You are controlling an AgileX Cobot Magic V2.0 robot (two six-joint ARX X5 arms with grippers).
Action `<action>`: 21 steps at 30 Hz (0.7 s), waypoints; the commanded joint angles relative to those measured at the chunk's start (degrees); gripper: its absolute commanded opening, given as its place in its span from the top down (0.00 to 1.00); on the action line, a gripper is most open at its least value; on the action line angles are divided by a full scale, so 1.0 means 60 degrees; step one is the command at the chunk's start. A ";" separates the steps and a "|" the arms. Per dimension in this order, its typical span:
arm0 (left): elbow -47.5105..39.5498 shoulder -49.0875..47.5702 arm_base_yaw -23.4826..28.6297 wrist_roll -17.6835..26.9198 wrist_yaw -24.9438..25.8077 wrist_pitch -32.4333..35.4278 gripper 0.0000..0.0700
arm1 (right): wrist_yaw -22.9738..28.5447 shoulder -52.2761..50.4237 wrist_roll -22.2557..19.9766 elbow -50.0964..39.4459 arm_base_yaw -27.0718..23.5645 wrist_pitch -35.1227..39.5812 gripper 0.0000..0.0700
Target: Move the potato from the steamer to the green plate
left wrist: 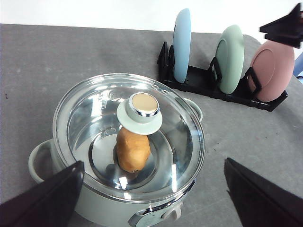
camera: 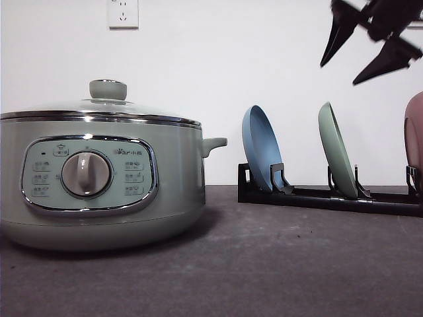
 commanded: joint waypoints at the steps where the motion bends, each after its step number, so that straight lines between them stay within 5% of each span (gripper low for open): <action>1: 0.0211 0.0058 -0.0025 0.0153 0.0058 0.0127 0.14 | 0.0058 0.0395 0.0174 0.0219 0.0070 0.0279 0.31; 10: 0.0211 0.0058 -0.0025 0.0153 0.0058 0.0058 0.14 | 0.0483 0.1311 0.0385 0.0219 0.0310 0.1081 0.38; 15: 0.0211 0.0058 -0.0025 0.0153 0.0058 0.0055 0.14 | 0.0475 0.1447 0.0385 0.0219 0.0352 0.1219 0.69; 21: 0.0211 0.0058 -0.0025 0.0153 0.0058 0.0055 0.14 | 0.0540 0.1472 0.0403 0.0219 0.0362 0.1208 0.74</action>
